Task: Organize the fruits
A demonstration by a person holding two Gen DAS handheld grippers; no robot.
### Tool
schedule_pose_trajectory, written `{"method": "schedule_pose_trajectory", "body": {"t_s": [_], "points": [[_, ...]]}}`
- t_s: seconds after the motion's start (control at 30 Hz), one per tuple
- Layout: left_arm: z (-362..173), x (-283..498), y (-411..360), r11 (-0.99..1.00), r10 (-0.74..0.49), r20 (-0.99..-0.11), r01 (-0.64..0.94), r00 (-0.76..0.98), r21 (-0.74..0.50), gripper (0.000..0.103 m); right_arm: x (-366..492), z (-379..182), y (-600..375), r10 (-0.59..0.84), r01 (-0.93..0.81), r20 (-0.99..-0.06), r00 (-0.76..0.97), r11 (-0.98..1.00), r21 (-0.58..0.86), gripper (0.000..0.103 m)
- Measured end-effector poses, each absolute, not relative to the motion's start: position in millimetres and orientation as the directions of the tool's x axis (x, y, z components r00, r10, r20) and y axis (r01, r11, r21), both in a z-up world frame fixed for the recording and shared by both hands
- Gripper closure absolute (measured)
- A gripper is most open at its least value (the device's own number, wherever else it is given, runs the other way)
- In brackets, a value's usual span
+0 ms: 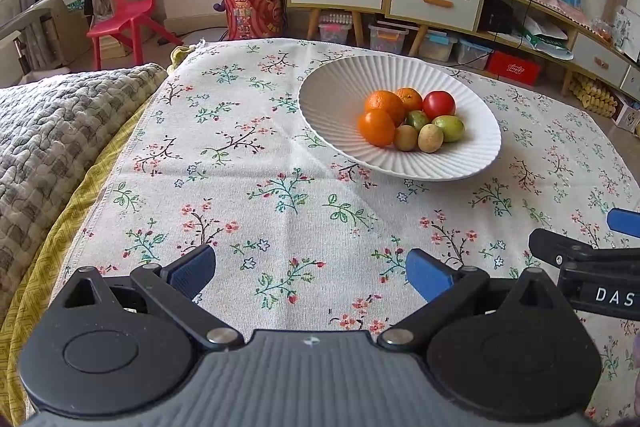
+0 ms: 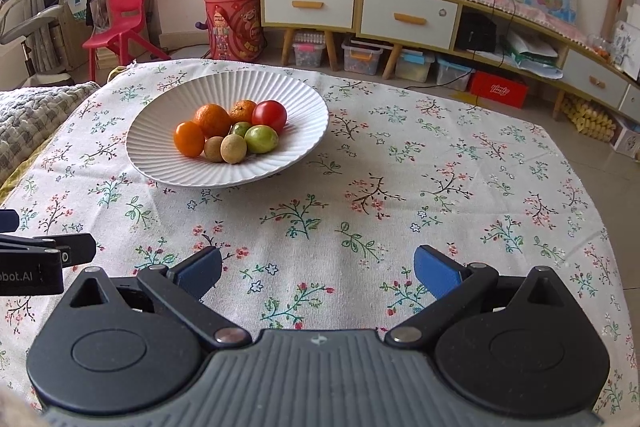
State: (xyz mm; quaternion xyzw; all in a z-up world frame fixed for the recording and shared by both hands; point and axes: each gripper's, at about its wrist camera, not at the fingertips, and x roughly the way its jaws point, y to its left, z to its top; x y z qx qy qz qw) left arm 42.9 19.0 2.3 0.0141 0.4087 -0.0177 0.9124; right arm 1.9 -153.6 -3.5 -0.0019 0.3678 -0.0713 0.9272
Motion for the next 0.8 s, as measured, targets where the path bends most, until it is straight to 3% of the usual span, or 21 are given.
{"method": "schedule_pose_trajectory", "body": {"t_s": [0.8], "points": [[3.9,40.3,17.0,0.998,-0.014,-0.736,0.052,0.677,0.028,0.011,1.9,-1.4,-153.1,-0.133,0.13,-0.682,0.719,0.99,-0.057,0.0]]}}
